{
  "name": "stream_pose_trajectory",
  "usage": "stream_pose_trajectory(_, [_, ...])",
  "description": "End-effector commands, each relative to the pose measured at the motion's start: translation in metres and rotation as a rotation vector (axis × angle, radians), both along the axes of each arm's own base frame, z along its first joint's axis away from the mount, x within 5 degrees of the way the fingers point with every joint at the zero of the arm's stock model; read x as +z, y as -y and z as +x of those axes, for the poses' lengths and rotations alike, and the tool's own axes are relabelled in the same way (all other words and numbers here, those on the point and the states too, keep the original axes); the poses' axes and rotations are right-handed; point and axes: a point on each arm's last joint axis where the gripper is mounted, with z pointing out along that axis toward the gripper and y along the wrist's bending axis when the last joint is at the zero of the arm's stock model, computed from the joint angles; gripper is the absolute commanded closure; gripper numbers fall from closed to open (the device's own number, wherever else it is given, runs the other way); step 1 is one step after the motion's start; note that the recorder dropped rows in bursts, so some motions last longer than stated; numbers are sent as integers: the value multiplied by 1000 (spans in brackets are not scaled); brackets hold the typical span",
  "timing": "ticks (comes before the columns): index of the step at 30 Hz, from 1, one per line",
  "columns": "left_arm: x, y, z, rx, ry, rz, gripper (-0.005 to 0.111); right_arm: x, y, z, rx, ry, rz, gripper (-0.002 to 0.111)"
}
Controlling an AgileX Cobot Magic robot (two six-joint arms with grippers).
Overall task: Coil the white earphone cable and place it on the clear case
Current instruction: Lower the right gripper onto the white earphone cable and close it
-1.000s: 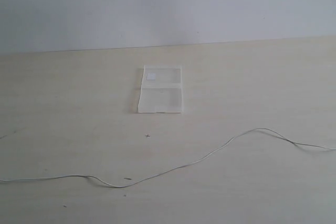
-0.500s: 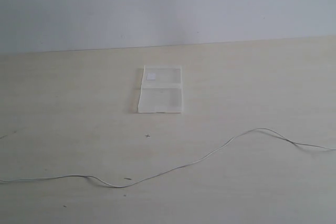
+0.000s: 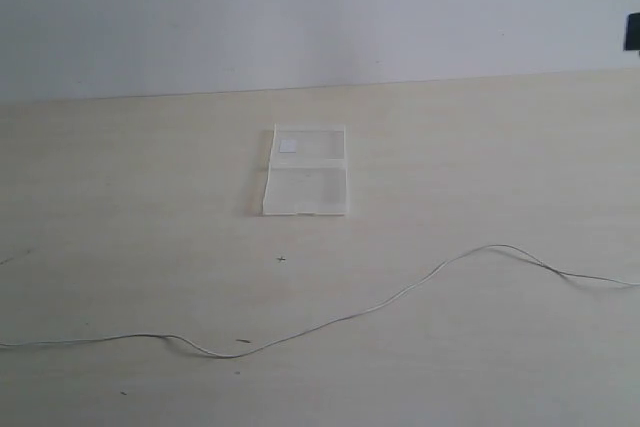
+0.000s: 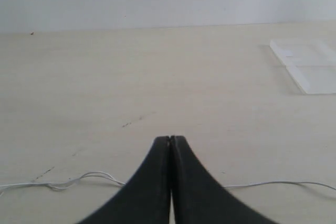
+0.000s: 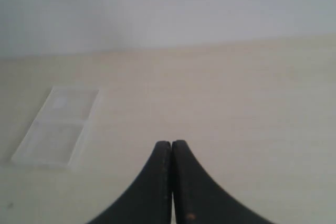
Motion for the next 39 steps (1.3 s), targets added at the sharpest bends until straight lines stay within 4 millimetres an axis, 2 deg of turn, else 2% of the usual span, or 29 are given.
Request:
stream_pose_trajectory(1, [1, 0, 0, 4, 12, 0, 107, -7, -27, 26, 371, -128, -7, 108])
stream_pose_trajectory(3, [1, 0, 0, 4, 12, 0, 107, -7, -41, 38, 556, -166, 58, 108])
stream_pose_trajectory(5, [1, 0, 0, 4, 12, 0, 107, -8, -56, 50, 663, -210, 93, 108])
stream_pose_trajectory(9, [1, 0, 0, 4, 12, 0, 107, -11, -89, 68, 801, -282, -50, 108])
stream_pose_trajectory(11, [1, 0, 0, 4, 12, 0, 107, -11, -112, 74, 852, -307, -137, 108])
stream_pose_trajectory(16, [1, 0, 0, 4, 12, 0, 107, -7, -170, 78, 910, -367, -248, 108])
stream_pose_trajectory(22, [1, 0, 0, 4, 12, 0, 107, -25, -239, 68, 1088, -518, -405, 108])
stream_pose_trajectory(25, [1, 0, 0, 4, 12, 0, 107, -40, -276, 62, 1158, -553, -454, 108])
stream_pose_trajectory(26, [1, 0, 0, 4, 12, 0, 107, -56, -298, 60, 1195, -551, -524, 108])
stream_pose_trajectory(27, [1, 0, 0, 4, 12, 0, 107, -63, -305, 59, 1199, -555, -552, 108])
stream_pose_trajectory(28, [1, 0, 0, 4, 12, 0, 107, -79, -320, 58, 1185, -578, -596, 108])
stream_pose_trajectory(29, [1, 0, 0, 4, 12, 0, 107, -88, -326, 57, 1184, -591, -612, 107])
stream_pose_trajectory(30, [1, 0, 0, 4, 12, 0, 107, -104, -335, 55, 1194, -619, -630, 102])
stream_pose_trajectory(31, [1, 0, 0, 4, 12, 0, 107, -110, -339, 54, 1200, -630, -635, 98])
stream_pose_trajectory(32, [1, 0, 0, 4, 12, 0, 107, -126, -342, 54, 1201, -667, -645, 88])
stream_pose_trajectory(33, [1, 0, 0, 4, 12, 0, 107, -132, -343, 54, 1201, -683, -644, 84])
stream_pose_trajectory(35, [1, 0, 0, 4, 12, 0, 107, -152, -345, 55, 1184, -739, -641, 68])
stream_pose_trajectory(39, [1, 0, 0, 4, 12, 0, 107, -161, -347, 54, 1186, -768, -623, 61])
